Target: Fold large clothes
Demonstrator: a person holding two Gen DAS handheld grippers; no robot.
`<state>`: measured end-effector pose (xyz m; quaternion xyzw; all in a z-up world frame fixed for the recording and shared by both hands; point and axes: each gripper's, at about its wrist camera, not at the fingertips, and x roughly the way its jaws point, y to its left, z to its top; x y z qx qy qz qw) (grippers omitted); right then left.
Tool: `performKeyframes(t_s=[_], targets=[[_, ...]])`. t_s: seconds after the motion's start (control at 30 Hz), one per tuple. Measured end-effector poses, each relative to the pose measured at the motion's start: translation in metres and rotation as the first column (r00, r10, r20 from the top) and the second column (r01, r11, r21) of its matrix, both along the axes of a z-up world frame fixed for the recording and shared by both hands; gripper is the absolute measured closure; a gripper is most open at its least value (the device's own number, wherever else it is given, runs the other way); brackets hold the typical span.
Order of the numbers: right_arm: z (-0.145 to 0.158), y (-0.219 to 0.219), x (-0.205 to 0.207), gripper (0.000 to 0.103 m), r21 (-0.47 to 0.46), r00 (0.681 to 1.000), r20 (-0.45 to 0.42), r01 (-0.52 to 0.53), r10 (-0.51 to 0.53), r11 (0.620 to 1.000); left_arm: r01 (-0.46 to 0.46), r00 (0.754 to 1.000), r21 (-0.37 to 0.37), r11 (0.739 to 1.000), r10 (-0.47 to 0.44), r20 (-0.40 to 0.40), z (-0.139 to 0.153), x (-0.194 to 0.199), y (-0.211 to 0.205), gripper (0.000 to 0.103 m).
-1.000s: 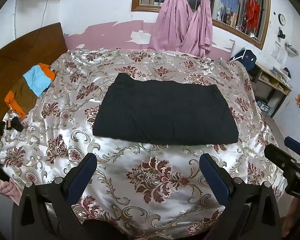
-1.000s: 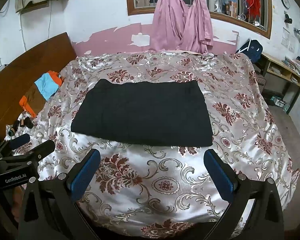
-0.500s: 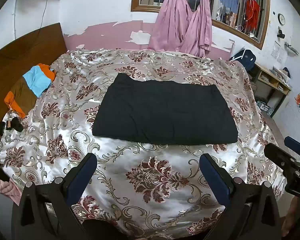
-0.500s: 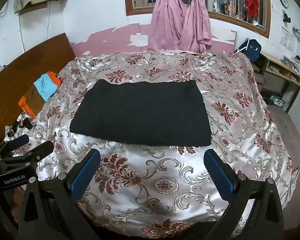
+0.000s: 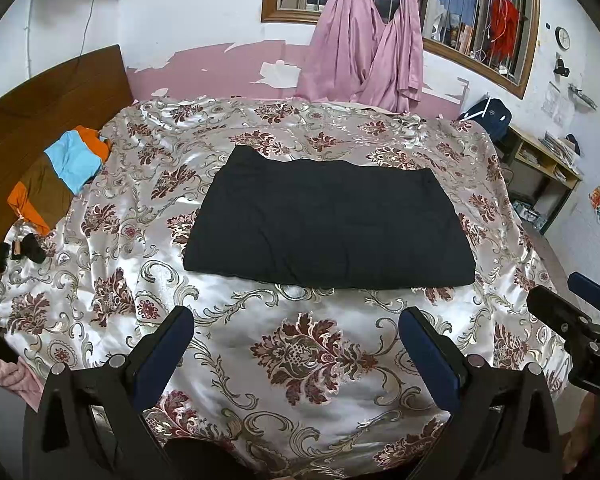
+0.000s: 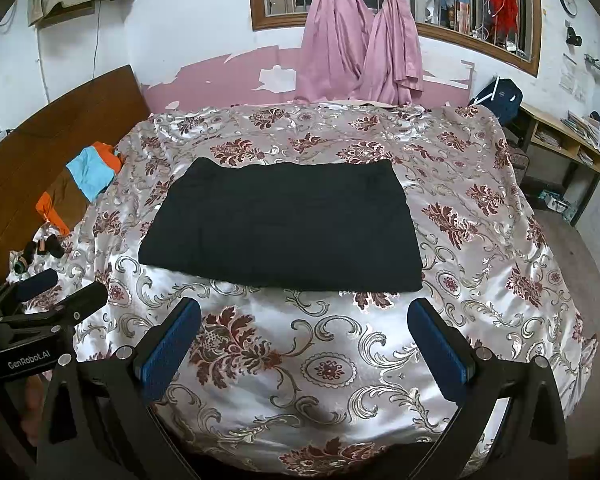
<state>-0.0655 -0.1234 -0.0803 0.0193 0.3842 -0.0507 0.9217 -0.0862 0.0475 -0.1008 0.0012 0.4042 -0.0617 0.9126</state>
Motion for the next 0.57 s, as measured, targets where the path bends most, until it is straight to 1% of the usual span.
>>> performKeyframes(t_s=[0.17, 0.27, 0.33, 0.37, 0.4, 0.57], targets=[[0.0, 0.001, 0.0, 0.002, -0.001, 1.0, 0.0, 0.001, -0.001, 1.0, 0.003, 1.0, -0.006, 1.0, -0.003, -0.005, 0.0, 0.0, 0.0, 0.0], [0.0, 0.0, 0.0, 0.002, -0.001, 1.0, -0.001, -0.001, 0.001, 1.0, 0.008, 1.0, -0.037, 0.999, -0.008, -0.014, -0.005, -0.007, -0.002, 0.0], [0.0, -0.001, 0.0, 0.002, -0.001, 1.0, -0.001, -0.002, 0.002, 1.0, 0.0, 1.0, -0.059, 0.998, 0.001, 0.008, -0.004, -0.014, -0.002, 0.0], [0.0, 0.0, 0.0, 0.002, -0.002, 1.0, -0.002, -0.002, 0.002, 1.0, 0.007, 0.999, -0.06, 0.998, -0.005, 0.037, -0.002, -0.019, -0.003, 0.0], [0.0, 0.0, 0.0, 0.002, -0.002, 1.0, -0.002, -0.002, 0.002, 1.0, 0.016, 0.999, -0.056, 0.998, -0.013, 0.042, -0.002, -0.02, -0.004, 0.0], [-0.003, 0.002, -0.002, 0.002, 0.004, 1.0, -0.008, 0.005, -0.005, 1.0, 0.001, 1.0, -0.05, 0.999, -0.002, -0.016, -0.009, -0.012, -0.003, 0.0]])
